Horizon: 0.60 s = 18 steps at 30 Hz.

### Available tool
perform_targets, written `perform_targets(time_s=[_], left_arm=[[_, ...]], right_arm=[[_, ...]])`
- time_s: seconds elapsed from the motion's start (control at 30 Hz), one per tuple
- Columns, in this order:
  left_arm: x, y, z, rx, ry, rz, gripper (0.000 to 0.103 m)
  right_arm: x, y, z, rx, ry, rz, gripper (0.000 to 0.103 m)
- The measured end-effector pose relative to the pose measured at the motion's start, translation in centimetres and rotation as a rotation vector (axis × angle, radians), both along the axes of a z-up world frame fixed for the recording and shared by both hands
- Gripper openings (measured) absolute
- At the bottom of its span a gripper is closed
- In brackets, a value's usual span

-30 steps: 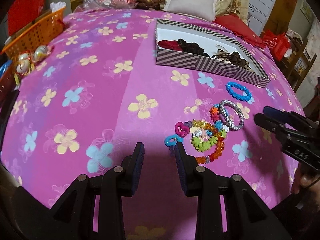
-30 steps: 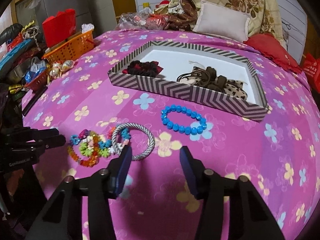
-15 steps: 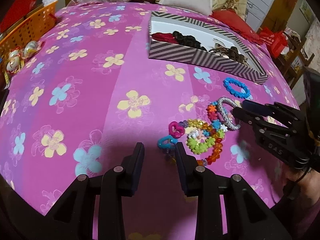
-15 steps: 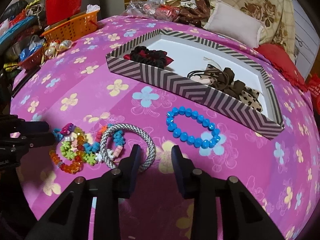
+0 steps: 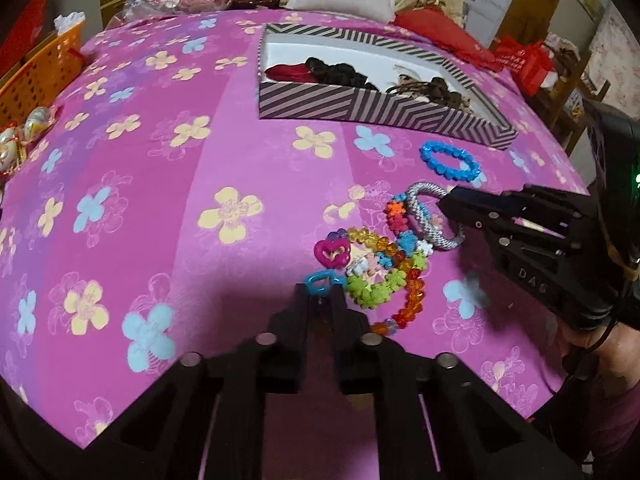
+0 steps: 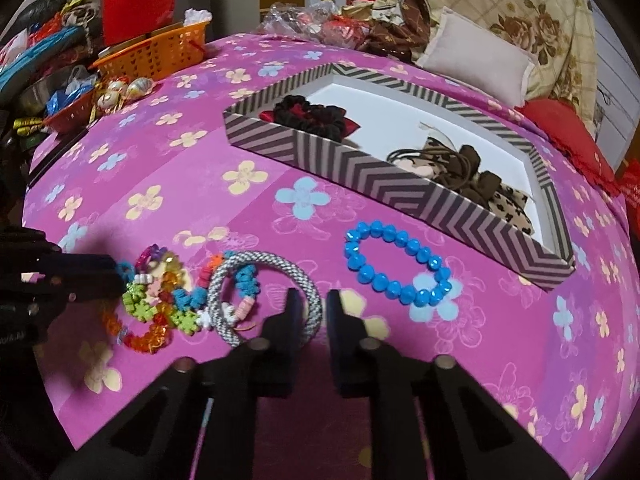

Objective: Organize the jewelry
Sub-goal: 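Grasp the colorful beaded bracelet with left tool while right tool grasps the silver bangle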

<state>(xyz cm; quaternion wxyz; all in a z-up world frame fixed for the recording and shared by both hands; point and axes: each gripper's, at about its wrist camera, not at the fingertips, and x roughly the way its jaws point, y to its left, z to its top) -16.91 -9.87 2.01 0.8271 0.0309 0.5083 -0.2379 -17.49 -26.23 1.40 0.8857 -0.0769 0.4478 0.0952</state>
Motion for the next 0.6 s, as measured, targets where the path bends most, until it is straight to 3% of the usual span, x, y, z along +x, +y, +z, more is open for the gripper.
perform_targets(time_s=[0.27, 0.6], left_arm=[[-0.7, 1.0, 2.0, -0.043, -0.045, 0.014, 0.0], [-1.1, 1.0, 6.8, -0.102, -0.143, 0.018, 0.0]], right_arm=[[-1.2, -0.5, 1.0, 0.049, -0.024, -0.008, 0.007], [-2.4, -1.0, 5.2, 0.063, -0.114, -0.009, 0.007]])
